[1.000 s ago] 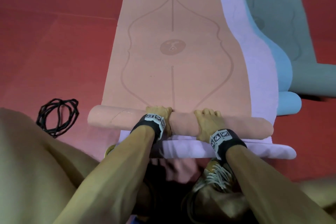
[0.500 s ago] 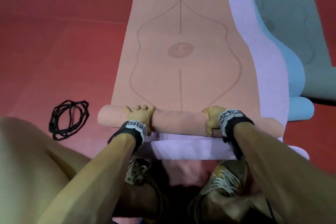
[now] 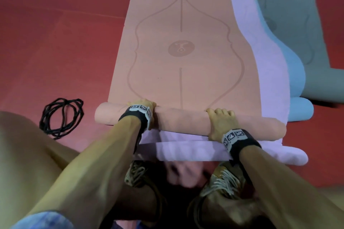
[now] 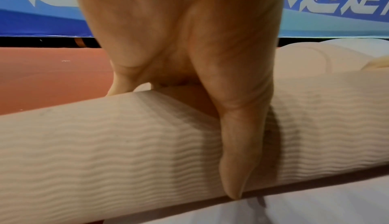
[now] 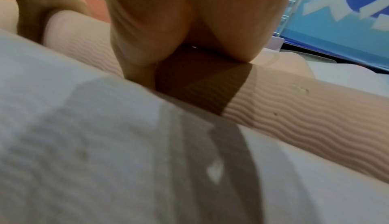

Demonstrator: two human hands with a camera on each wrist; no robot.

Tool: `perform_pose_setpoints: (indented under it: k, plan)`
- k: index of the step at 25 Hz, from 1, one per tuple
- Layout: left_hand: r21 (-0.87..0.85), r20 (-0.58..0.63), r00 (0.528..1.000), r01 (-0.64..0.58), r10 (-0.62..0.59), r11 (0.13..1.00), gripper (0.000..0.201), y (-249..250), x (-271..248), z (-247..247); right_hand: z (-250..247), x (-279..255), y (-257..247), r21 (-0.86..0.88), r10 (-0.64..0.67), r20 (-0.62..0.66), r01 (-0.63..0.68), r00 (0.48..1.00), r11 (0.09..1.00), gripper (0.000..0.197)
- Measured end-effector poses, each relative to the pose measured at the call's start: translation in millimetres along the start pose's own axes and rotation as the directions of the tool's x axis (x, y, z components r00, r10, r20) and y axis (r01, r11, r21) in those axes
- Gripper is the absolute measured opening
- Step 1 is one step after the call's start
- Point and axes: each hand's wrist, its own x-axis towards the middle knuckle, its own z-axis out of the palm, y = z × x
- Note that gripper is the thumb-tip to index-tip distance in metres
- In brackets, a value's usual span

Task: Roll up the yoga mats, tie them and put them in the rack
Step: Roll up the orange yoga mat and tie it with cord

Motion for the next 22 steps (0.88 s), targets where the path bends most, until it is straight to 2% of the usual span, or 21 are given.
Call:
perform_pose_setpoints:
  k: [2,6,10,12,14,15,19,22]
  plan:
    - [0.011,0.006,1.0,0.015,-0.015,1.0,0.065,1,0,3,-5,3,-2,0.026,0.022,0.05,-0.023,0.998,0.999,0.077]
    - [0.069,0.002,0.996,0.085,-0.085,0.994,0.085,5,-6,20,-26,22,-1,0.07,0.021,0.238,-0.039,0.971,0.997,0.084]
    - [0.128,-0.164,0.985,0.083,-0.062,0.988,0.102,16,-13,42,-44,45,5,0.155,0.01,0.409,-0.081,0.912,0.985,0.067]
    - [0.115,-0.223,0.973,0.083,-0.055,0.99,0.101,18,-9,49,-47,50,5,0.173,0.023,0.439,-0.11,0.898,0.979,0.075]
    - [0.103,-0.213,0.976,0.073,-0.049,0.992,0.089,19,-7,48,-37,45,4,0.154,0.039,0.397,-0.109,0.917,0.982,0.092]
    - [0.11,-0.196,0.98,0.06,-0.037,0.992,0.083,20,-5,46,-32,38,3,0.129,0.041,0.353,-0.092,0.935,0.987,0.092]
    - [0.147,-0.101,0.995,0.003,0.012,0.989,0.084,16,4,28,-14,8,-3,0.03,-0.017,0.128,0.013,0.992,0.999,0.083]
    - [0.122,-0.062,0.997,-0.031,0.039,0.992,0.071,12,5,6,-4,-4,-10,-0.098,-0.021,-0.041,0.017,0.999,0.995,0.076]
